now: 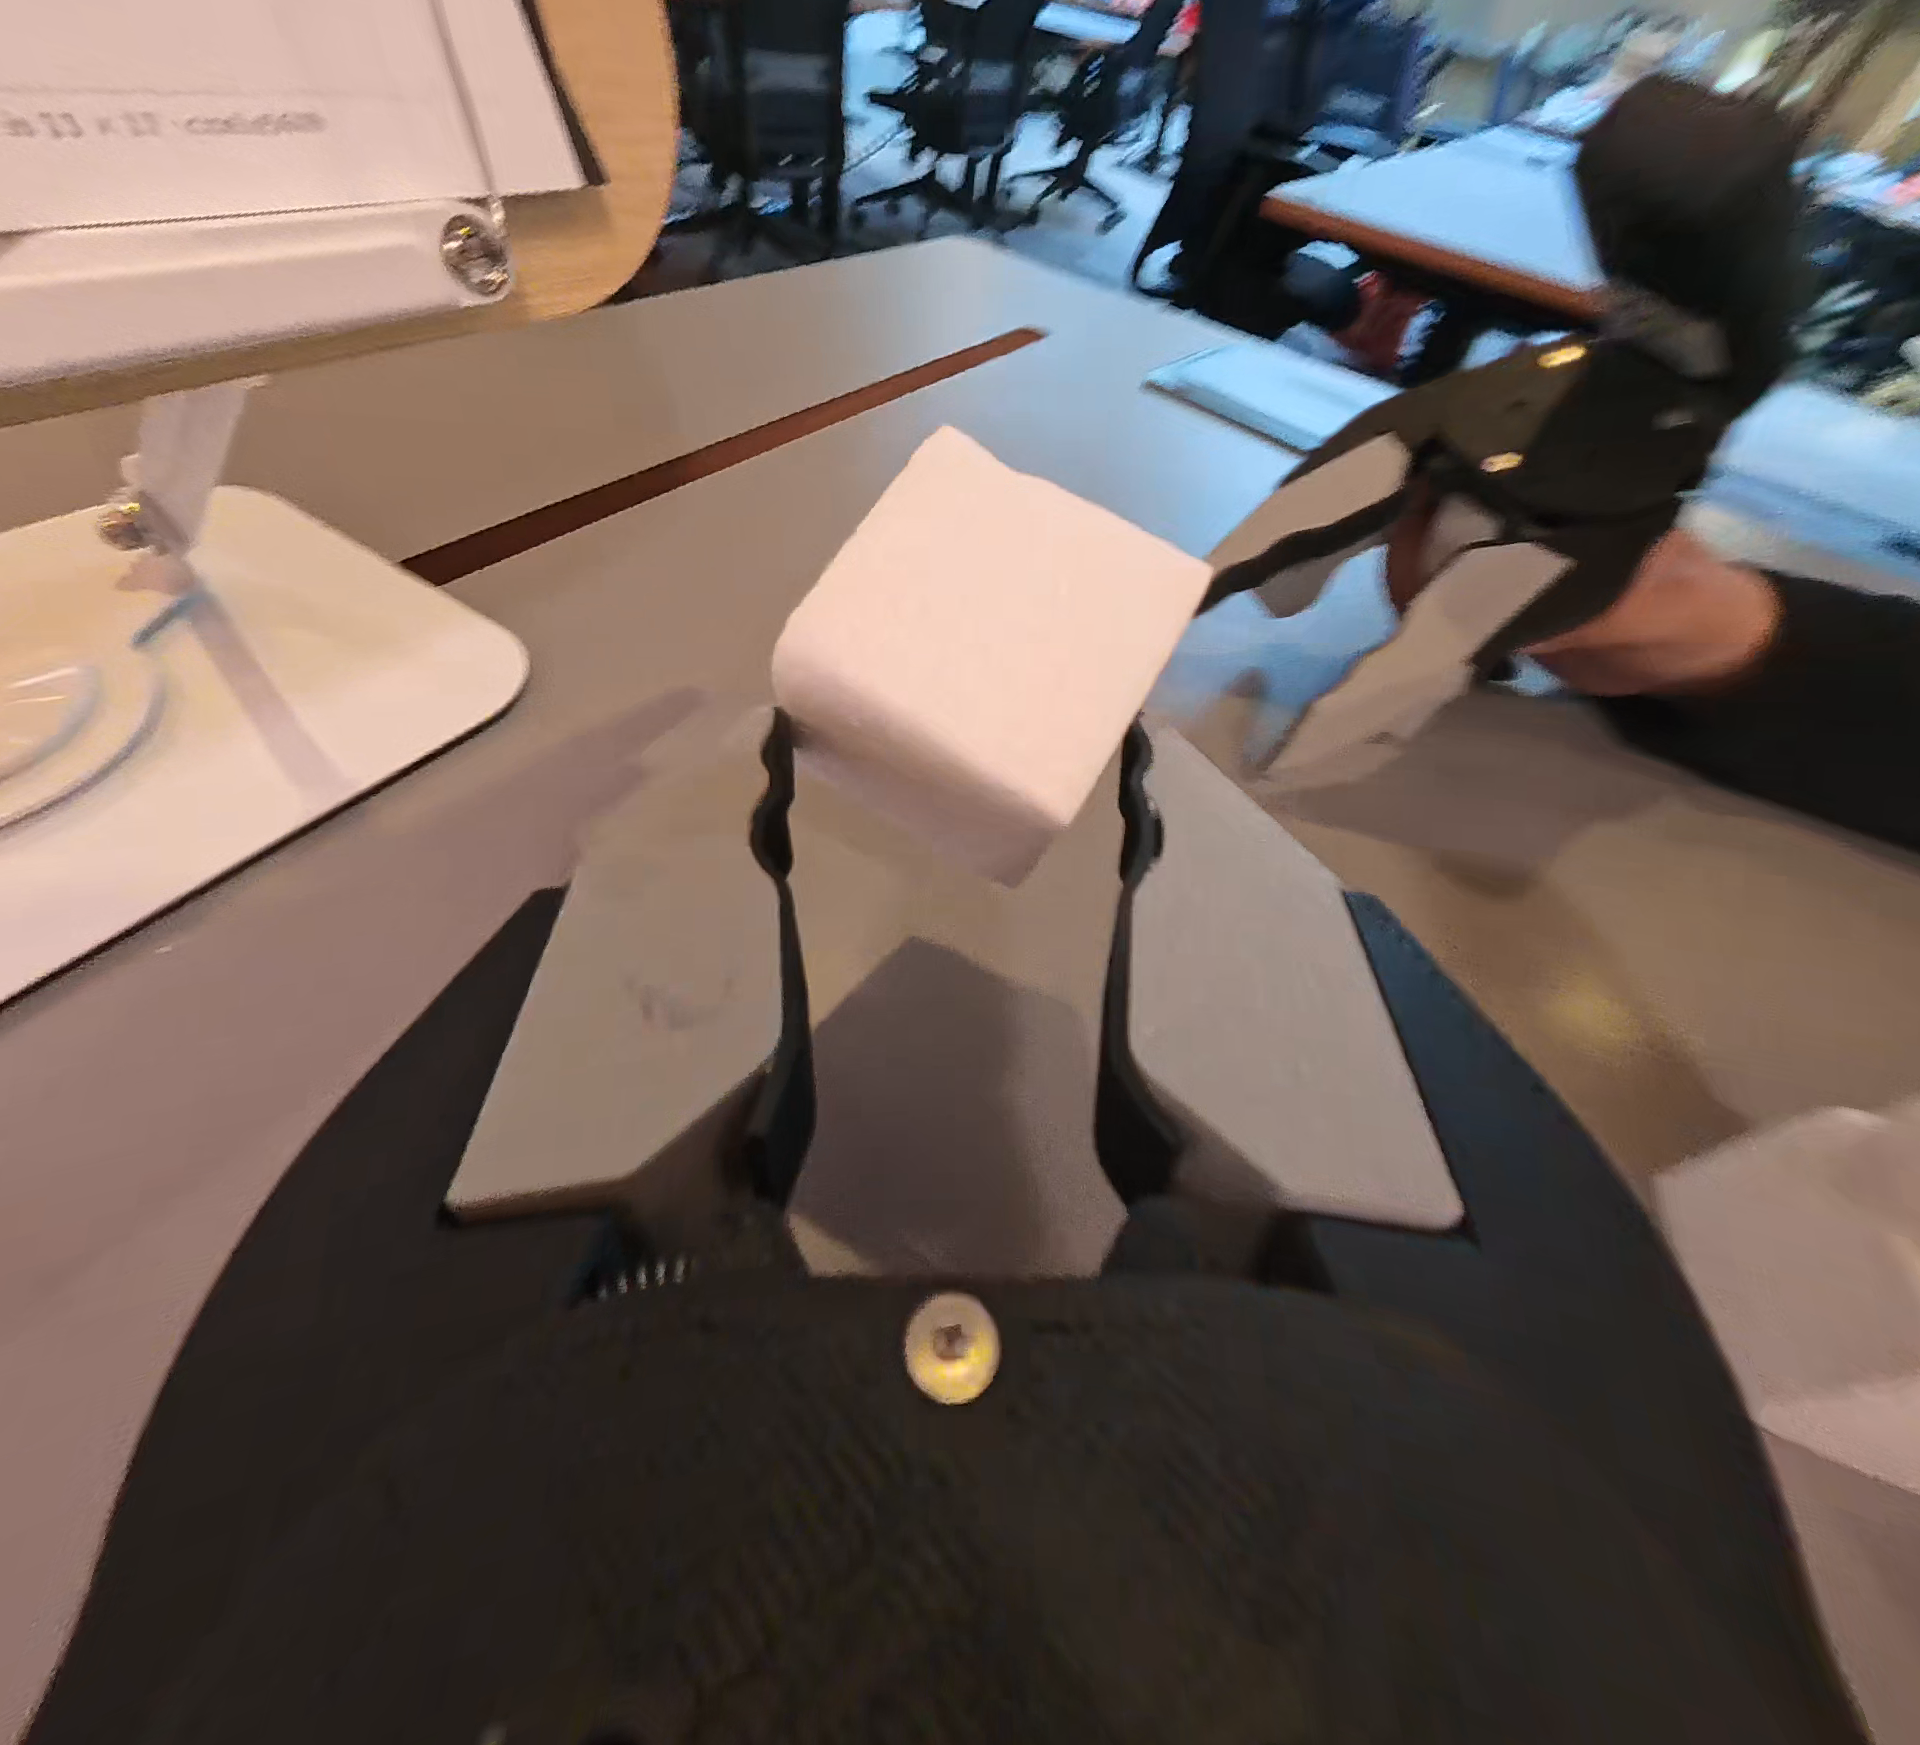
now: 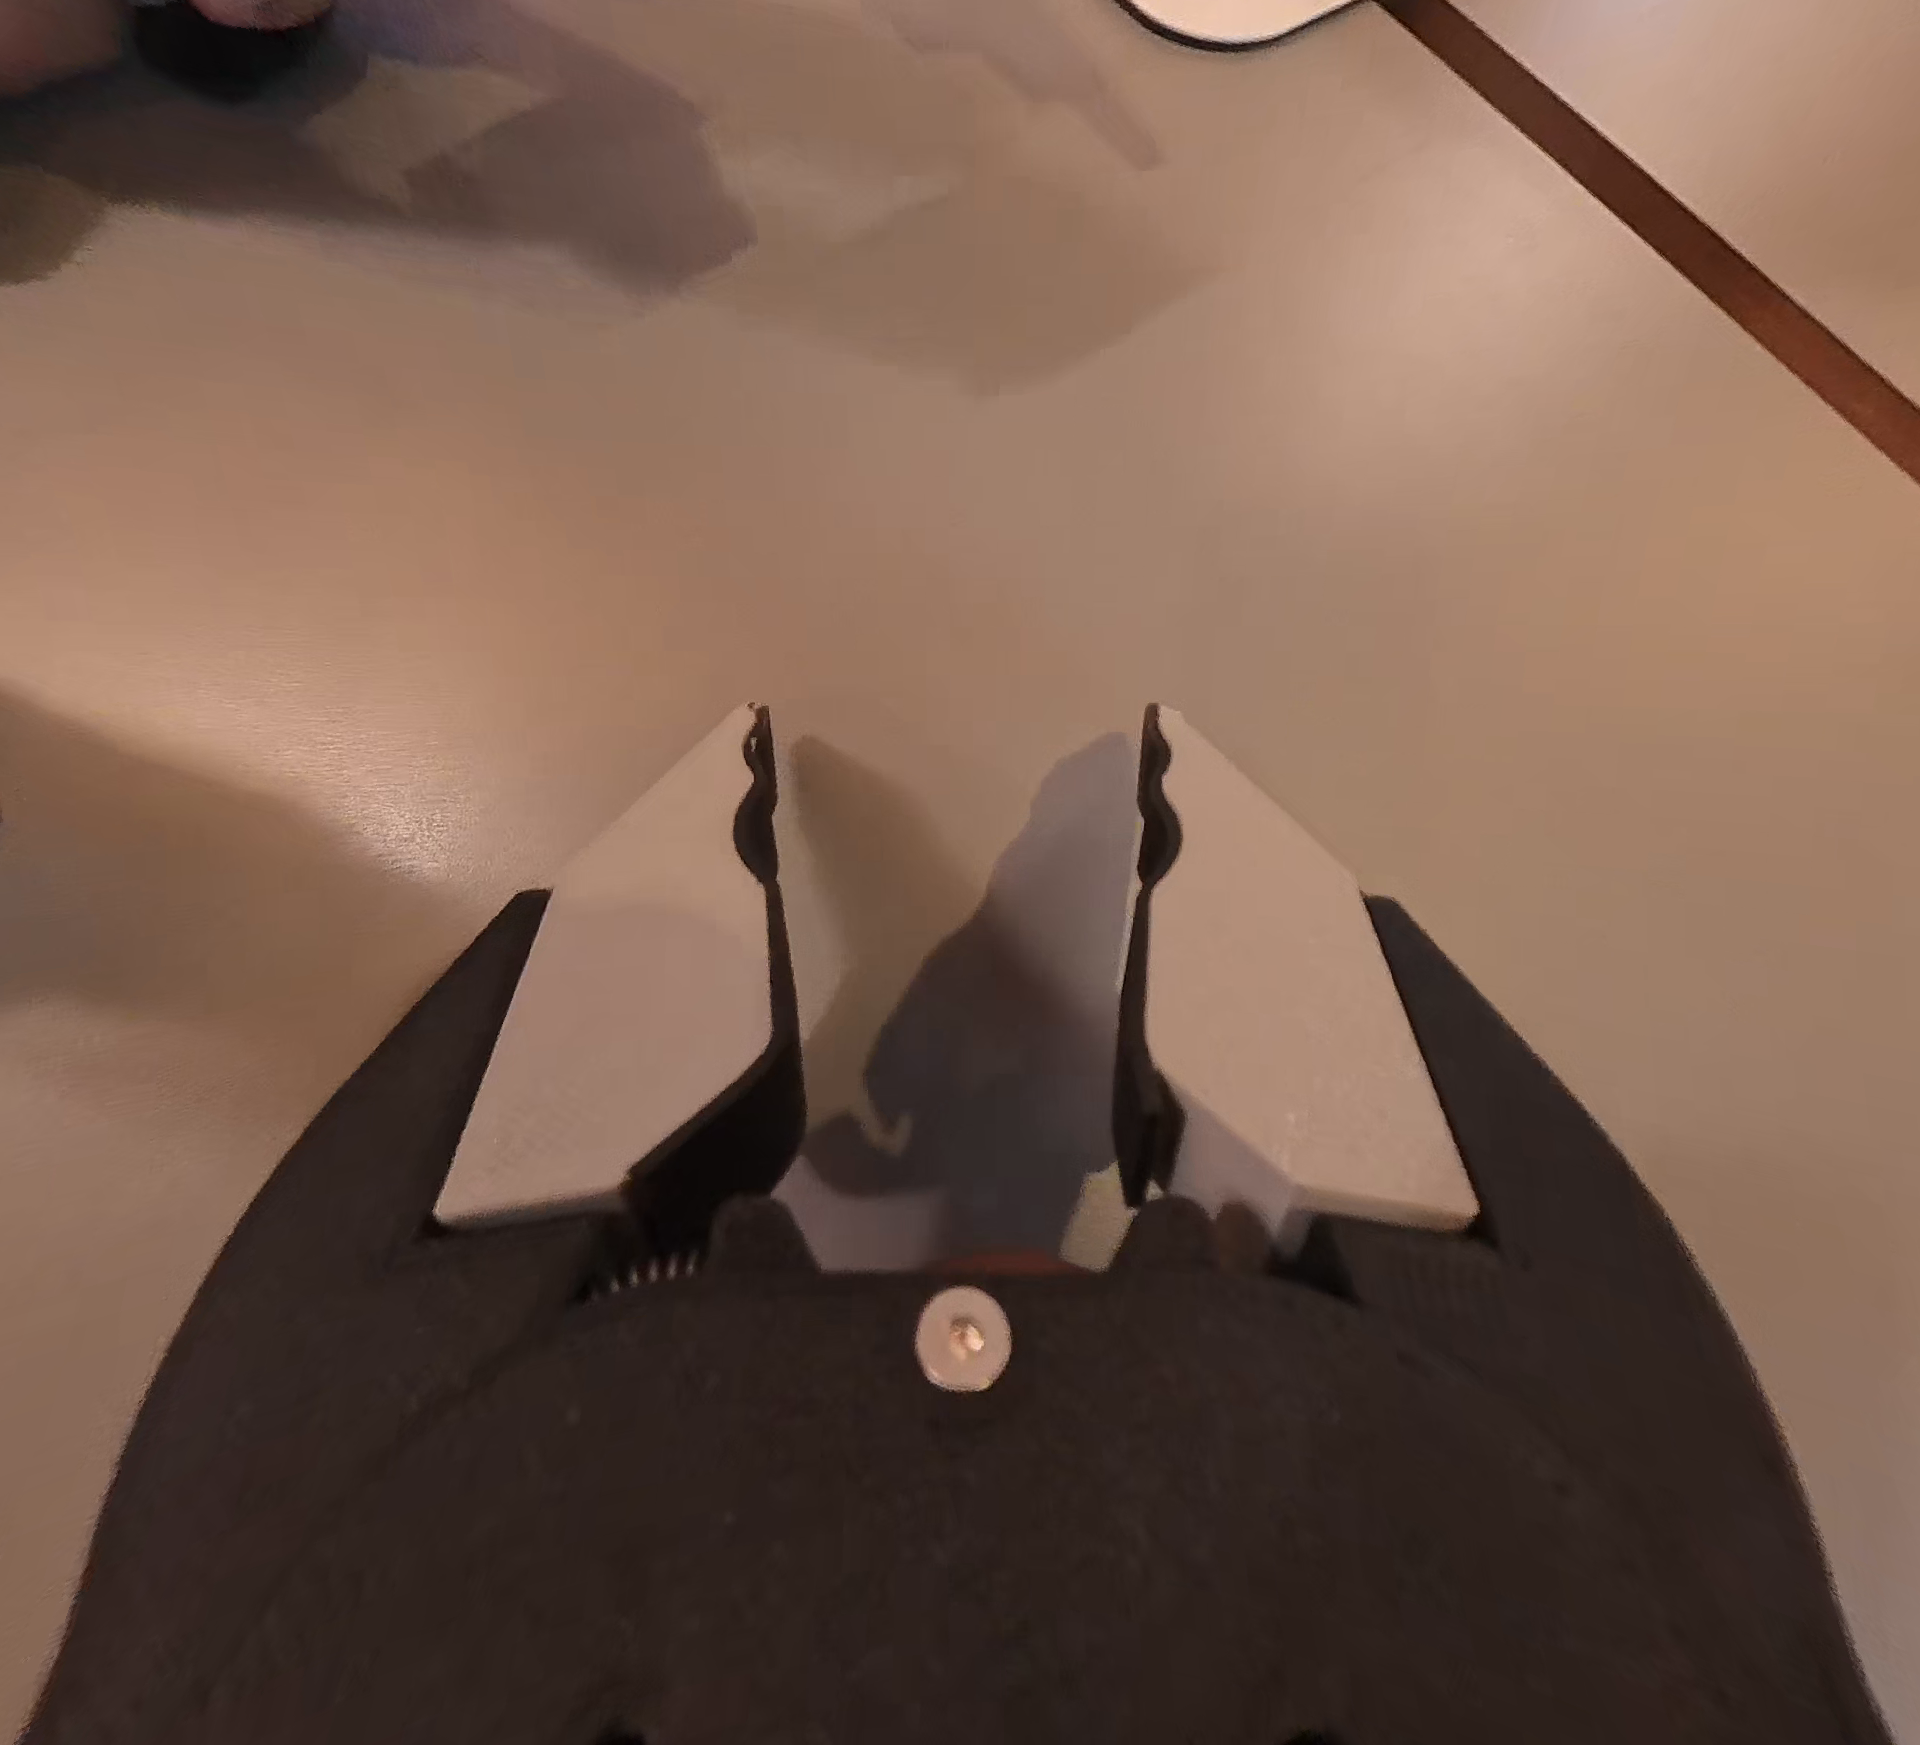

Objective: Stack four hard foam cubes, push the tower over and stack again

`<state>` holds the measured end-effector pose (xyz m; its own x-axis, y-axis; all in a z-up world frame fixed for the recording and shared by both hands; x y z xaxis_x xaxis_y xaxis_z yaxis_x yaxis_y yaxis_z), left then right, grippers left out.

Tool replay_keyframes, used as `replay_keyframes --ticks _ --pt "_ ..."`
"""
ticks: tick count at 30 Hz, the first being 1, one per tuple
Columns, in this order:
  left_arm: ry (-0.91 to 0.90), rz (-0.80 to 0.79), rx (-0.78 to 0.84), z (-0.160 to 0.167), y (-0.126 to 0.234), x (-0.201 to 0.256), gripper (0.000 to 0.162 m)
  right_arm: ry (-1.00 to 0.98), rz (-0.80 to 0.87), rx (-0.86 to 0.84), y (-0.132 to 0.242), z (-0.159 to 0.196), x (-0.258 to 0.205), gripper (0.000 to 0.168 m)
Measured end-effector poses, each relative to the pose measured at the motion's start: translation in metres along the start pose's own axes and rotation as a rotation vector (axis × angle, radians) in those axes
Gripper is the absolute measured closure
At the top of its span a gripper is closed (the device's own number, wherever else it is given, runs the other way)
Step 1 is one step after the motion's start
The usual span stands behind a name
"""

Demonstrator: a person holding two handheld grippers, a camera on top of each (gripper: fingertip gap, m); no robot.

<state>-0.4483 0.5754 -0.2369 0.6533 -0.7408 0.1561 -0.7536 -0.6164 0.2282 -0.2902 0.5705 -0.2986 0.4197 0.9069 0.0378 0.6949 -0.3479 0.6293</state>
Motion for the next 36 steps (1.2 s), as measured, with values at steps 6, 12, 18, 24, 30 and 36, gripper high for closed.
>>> replay_keyframes --ticks 6,12,18,24,30,36 --pt "-0.007 0.148 0.062 -0.039 0.042 0.037 0.101 0.002 0.000 0.003 0.001 0.000 0.000 0.099" --pt "-0.047 0.227 -0.091 -0.075 0.085 0.101 0.101 0.019 0.000 -0.023 -0.002 0.002 -0.002 0.099" --pt "-0.258 0.402 -0.249 -0.082 0.099 0.172 0.100 0.007 -0.010 -0.021 -0.002 0.002 -0.002 0.100" --pt "-0.362 0.492 -0.454 -0.058 0.096 0.200 0.100 0.018 -0.003 -0.021 -0.001 0.002 -0.002 0.099" --pt "-0.411 0.522 -0.544 -0.042 0.092 0.208 0.100 0.017 -0.008 -0.027 -0.002 0.003 -0.003 0.099" --pt "-0.423 0.550 -0.595 -0.037 0.089 0.208 0.100 0.016 -0.010 -0.027 -0.002 0.003 -0.003 0.099"
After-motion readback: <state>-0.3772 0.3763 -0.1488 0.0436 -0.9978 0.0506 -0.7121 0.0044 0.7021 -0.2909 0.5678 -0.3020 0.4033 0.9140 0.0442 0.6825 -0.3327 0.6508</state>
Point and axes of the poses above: each gripper's, where its closed fingertips meet, y back along the fingers, z out of its underside, x = y × z across the jaws, the point moved 2 cm from there along y, back along the fingers, and after that the axes turned 1 degree about -z, right-handed, at the moved point
